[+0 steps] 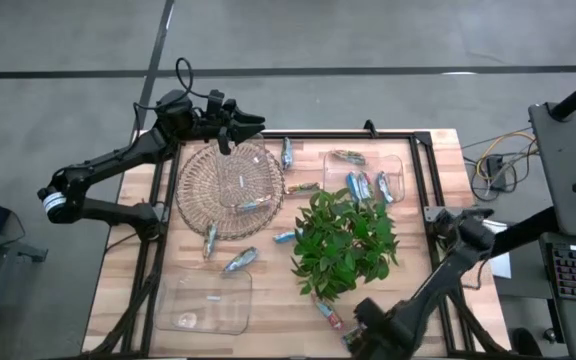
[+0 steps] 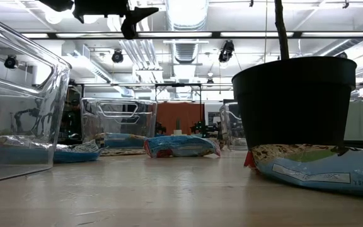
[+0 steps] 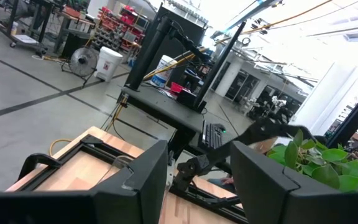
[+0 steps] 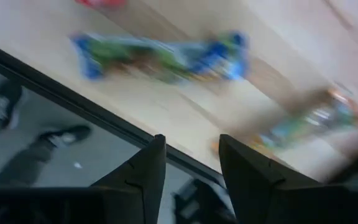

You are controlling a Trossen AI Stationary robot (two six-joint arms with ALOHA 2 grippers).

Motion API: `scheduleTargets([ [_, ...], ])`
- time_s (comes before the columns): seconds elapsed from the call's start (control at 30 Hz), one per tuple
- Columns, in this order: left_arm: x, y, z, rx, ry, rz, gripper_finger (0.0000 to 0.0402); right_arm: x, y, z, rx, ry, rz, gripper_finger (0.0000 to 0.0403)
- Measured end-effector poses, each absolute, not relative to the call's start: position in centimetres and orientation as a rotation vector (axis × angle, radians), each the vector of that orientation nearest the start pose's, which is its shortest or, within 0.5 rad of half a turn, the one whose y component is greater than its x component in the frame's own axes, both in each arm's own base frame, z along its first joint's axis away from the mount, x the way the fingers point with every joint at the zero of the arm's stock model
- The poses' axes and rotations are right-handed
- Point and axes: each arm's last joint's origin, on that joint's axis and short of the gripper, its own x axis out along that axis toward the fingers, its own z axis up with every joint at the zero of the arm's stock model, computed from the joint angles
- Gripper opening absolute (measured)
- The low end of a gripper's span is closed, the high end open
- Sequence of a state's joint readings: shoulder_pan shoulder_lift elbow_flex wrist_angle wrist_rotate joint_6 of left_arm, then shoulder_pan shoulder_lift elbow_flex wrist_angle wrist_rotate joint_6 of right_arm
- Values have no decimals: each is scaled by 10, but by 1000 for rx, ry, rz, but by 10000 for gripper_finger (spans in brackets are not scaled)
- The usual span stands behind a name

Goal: Pick and place Granola Bars by type
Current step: Put the bottom red granola bar into the top right transparent bin

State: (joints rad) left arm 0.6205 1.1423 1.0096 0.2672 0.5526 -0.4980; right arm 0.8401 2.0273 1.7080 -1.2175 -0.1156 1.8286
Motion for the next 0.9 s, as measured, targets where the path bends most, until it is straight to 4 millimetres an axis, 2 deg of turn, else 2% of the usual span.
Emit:
scheduleTargets([
  [0.2, 214, 135, 383, -423, -126, 39, 158, 298, 304, 216, 849, 1445, -722, 146],
  [0.43, 214, 135, 383, -423, -125, 39, 158, 327, 302, 200, 824, 1399, -733, 171],
  [0.63, 214, 134, 383, -424, -125, 38, 158, 335, 295, 189, 785, 1388, -765, 184],
  [0.9, 215, 135, 382, -427, -119, 40, 158, 338, 296, 174, 738, 1329, -797, 183],
])
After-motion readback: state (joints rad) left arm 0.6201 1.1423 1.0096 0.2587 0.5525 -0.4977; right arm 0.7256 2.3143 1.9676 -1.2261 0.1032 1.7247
